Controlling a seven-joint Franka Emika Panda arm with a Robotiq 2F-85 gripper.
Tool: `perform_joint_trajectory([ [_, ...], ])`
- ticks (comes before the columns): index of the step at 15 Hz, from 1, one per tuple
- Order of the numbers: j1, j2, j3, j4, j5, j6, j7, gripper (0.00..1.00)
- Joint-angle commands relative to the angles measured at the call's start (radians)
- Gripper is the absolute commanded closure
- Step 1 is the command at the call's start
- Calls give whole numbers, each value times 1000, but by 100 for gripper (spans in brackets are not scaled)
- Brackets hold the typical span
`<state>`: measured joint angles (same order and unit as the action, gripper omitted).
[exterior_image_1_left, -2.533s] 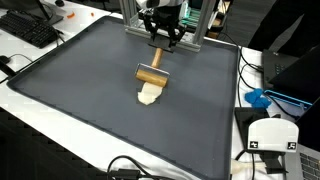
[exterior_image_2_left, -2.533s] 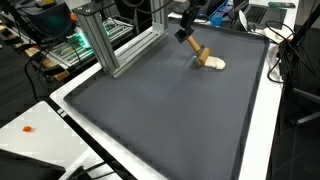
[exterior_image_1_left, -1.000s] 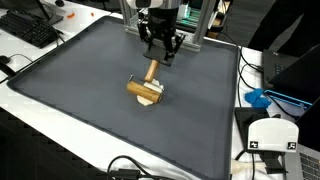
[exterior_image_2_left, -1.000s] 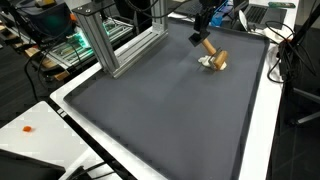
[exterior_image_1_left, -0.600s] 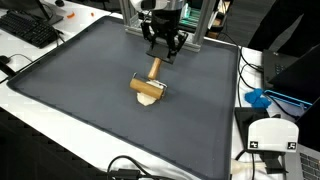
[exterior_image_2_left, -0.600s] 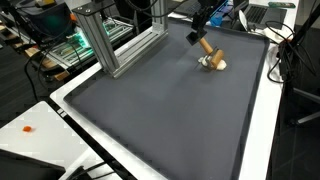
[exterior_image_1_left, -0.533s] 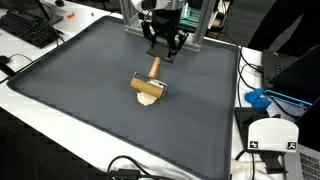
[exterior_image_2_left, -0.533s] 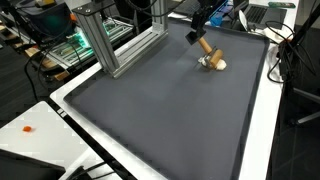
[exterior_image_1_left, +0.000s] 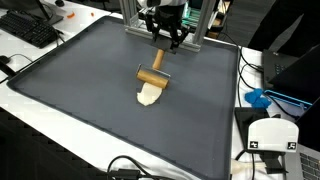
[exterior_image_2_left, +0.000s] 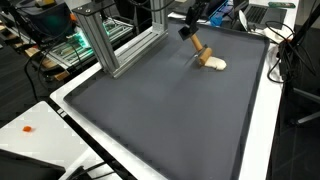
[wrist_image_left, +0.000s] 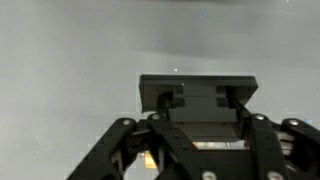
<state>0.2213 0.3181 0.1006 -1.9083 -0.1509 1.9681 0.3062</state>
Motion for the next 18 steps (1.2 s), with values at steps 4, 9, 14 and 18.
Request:
perform_joint_trajectory([
  [4,-10,-16,6,3,20,-67,-34,64],
  [9,-18,0,-1,16,33,31,2,64],
  [14,-19,24,-8,31,39,94,25,64],
  [18,-18,46,-16,44,41,129,56,64],
])
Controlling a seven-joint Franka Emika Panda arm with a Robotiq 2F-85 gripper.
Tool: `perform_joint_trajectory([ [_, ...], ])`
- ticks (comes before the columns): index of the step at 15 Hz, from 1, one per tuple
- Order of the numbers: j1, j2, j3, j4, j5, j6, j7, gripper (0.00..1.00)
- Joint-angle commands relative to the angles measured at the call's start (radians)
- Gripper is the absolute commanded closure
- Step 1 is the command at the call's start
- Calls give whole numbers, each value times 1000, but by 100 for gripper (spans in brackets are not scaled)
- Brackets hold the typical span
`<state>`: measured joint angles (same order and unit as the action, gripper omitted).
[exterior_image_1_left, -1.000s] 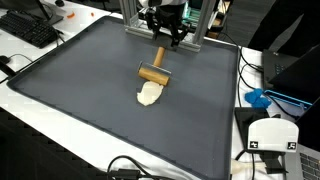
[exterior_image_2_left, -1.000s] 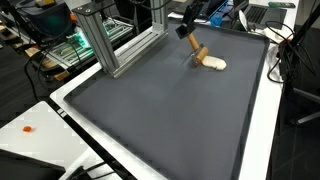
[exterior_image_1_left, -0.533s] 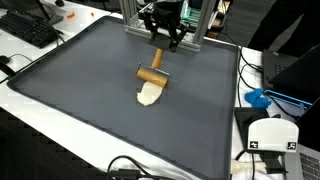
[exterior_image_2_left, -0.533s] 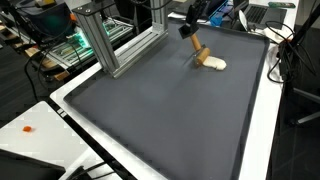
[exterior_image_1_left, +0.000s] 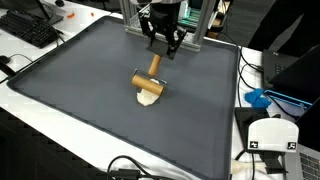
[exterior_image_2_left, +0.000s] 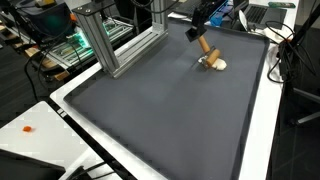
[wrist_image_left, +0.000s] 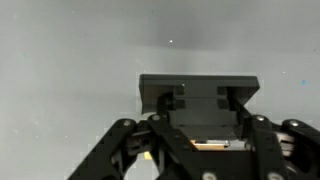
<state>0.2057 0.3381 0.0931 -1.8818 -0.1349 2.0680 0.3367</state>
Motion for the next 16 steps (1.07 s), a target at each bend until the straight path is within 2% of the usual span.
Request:
perform_joint_trajectory([
  [1,-2,32,-10,20,25,38,33,64],
  [9,-2,49,-20,43,48,32,57,64],
  [13,-5,38,-20,42,71,-26,57,64],
  [16,-17,31,-14,47,138,-75,67,64],
])
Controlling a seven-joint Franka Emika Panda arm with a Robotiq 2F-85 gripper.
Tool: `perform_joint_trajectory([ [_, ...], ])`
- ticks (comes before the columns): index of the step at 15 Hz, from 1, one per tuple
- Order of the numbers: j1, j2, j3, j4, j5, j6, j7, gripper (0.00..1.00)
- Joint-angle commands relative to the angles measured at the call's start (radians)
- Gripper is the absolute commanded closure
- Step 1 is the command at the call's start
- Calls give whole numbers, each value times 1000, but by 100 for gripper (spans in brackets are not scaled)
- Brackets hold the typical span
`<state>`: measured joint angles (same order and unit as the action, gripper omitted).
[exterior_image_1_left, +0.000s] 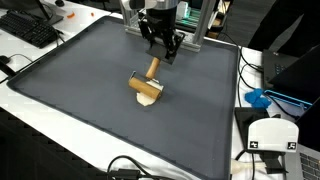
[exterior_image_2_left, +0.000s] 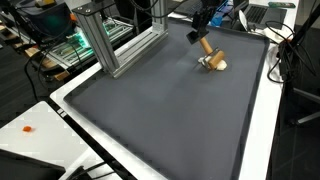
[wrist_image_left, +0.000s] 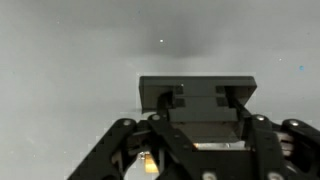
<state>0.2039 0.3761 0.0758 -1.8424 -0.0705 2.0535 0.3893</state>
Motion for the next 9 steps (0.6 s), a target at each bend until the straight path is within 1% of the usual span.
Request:
perform_joint_trajectory([
  [1,-19,-8,3,11,99,-72,23,64],
  [3,-35,-8,9,20,175,-85,22,64],
  [6,-50,-14,7,30,266,-56,40,64],
  [9,-55,-13,1,46,306,-51,55,64],
])
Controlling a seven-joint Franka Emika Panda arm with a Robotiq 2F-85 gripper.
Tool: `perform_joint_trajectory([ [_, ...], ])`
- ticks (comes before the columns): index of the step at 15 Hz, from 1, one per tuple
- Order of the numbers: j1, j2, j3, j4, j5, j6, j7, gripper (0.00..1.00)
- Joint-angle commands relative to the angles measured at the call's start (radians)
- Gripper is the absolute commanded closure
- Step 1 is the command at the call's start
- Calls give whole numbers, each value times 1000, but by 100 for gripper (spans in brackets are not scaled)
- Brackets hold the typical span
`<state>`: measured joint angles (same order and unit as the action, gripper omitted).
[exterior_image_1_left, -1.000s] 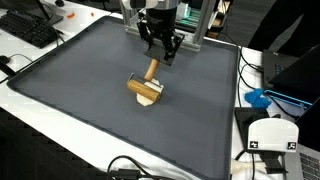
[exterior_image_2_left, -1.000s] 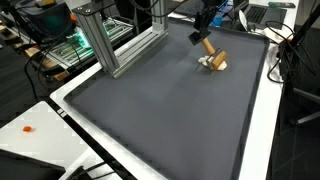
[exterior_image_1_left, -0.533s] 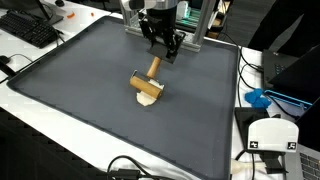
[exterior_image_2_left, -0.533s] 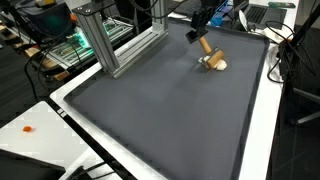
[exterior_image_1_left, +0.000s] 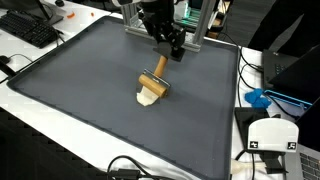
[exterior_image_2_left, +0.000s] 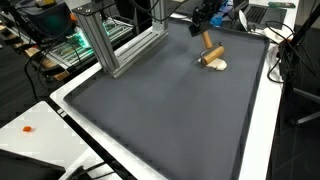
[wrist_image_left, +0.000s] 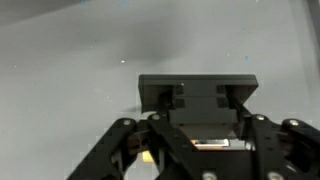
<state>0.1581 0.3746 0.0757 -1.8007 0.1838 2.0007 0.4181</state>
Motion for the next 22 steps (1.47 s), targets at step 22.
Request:
perform_joint_trajectory([
  [22,-6,-290,16,-13,-114,-355,-114,64],
])
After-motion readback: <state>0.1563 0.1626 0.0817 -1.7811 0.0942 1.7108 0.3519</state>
